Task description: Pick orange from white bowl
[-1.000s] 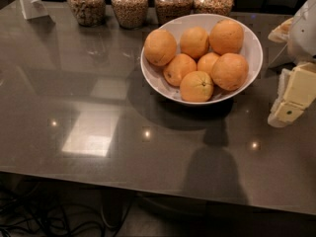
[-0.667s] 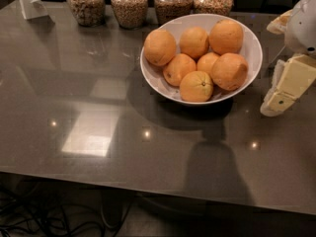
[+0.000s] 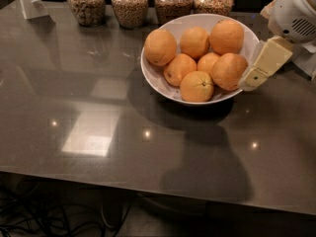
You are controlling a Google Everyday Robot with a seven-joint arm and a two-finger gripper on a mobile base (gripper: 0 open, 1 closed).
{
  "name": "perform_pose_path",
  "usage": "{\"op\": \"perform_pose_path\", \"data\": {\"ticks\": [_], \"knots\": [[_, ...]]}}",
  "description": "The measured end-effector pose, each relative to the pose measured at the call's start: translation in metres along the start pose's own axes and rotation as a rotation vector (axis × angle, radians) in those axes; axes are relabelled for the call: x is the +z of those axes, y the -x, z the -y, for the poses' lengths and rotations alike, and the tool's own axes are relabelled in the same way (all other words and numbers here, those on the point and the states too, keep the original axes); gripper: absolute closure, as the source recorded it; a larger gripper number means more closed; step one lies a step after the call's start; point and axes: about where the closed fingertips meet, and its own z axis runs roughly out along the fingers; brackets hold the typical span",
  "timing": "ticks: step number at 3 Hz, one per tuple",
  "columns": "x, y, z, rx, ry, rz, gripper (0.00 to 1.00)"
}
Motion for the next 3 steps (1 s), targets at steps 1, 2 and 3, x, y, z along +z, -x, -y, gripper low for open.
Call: {"op": "perform_pose_path", "data": {"ticks": [1,2,3], "knots": [[0.023,0.007,0.008,0.041,0.019,0.013,0.07],[0.043,0.009,0.006,0.071,0.053,0.011,0.22],[0.058,0.006,0.002,0.095,0.085,0.0,0.24]]}}
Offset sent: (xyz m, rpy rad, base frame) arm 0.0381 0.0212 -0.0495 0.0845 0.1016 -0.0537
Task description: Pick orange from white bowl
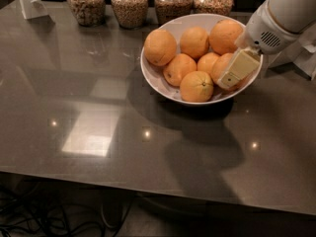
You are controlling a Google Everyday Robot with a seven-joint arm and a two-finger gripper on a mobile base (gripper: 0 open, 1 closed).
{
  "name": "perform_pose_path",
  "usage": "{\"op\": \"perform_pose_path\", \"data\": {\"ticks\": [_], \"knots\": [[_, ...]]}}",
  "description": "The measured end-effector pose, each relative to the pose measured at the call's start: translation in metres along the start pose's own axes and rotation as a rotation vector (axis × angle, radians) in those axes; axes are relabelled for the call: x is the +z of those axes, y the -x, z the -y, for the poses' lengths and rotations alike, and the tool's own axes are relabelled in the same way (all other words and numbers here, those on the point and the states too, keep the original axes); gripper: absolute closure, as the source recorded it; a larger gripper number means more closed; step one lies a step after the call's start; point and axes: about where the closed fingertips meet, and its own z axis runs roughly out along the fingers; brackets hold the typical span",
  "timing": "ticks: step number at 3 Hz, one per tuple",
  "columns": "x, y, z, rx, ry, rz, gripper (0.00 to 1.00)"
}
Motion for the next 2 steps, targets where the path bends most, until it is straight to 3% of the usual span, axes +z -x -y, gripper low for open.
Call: {"op": "perform_pose_path", "data": {"ticks": [2], "knots": [[0.026,-0.009,0.005,0.042,0.018,-0.041,0.23]]}}
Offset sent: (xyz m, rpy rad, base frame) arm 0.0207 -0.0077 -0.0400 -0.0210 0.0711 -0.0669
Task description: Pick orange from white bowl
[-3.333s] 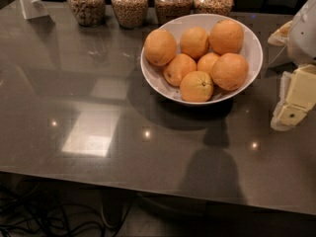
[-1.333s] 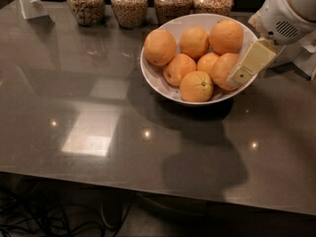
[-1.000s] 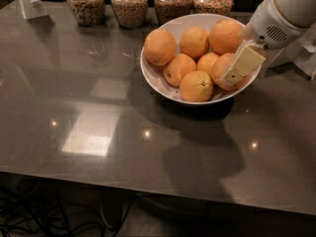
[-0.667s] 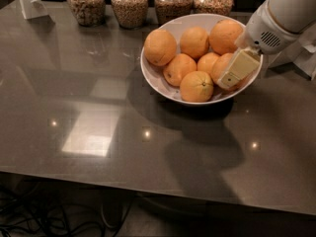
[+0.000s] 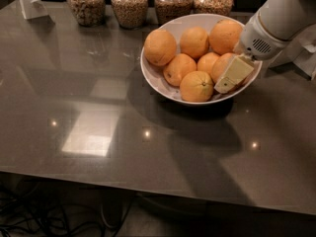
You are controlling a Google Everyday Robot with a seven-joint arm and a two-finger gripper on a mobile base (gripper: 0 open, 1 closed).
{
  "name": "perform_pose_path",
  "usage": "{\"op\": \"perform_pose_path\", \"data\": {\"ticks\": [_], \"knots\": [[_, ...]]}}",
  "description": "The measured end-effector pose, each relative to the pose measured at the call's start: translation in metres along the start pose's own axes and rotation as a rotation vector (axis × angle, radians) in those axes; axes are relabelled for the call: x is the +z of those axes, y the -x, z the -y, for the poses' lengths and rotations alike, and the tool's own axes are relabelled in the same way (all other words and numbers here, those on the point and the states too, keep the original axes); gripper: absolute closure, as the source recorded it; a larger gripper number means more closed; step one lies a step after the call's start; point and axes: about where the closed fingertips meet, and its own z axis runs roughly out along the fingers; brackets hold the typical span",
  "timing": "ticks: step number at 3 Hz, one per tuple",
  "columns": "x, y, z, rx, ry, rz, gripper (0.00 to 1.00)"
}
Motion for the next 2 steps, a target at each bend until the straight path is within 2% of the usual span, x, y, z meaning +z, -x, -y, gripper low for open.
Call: {"op": "perform_pose_path", "data": {"ticks": [1,2], "knots": [[0.0096,-0.0027,0.0039,0.014,-0.004,-0.025,0.35],[0.0136,-0.0034,0.0046,0.014,-0.015,-0.044,0.55]]}}
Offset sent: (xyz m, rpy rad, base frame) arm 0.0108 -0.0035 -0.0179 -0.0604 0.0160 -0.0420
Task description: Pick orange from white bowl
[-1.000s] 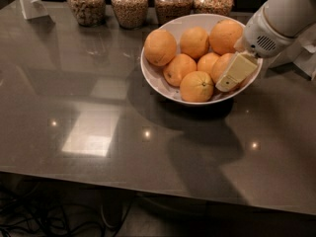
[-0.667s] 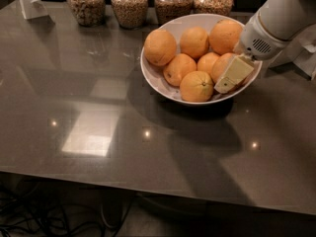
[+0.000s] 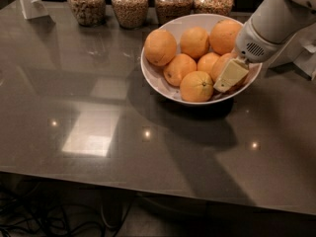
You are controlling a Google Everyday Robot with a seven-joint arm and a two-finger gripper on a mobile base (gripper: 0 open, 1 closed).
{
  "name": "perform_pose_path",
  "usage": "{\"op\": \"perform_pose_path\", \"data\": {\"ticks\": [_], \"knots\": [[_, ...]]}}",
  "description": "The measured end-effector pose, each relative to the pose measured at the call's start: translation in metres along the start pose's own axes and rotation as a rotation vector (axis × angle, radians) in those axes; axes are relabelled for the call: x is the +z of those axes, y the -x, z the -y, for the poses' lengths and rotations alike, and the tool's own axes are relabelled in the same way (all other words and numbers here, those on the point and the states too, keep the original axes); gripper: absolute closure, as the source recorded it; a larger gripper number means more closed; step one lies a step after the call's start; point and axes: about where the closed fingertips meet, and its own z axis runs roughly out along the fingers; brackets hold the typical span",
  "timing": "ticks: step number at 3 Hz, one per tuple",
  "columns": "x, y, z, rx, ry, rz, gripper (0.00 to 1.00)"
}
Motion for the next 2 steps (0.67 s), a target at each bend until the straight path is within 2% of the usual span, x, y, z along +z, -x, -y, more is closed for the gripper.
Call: {"op": "perform_pose_path", "data": {"ticks": [1,2], "knots": [[-0.009,0.003,-0.002,-0.019,-0.011,0.012,0.78],[-0.03,0.006,-0.003,-0.054,-0.029,0.057,0.99]]}}
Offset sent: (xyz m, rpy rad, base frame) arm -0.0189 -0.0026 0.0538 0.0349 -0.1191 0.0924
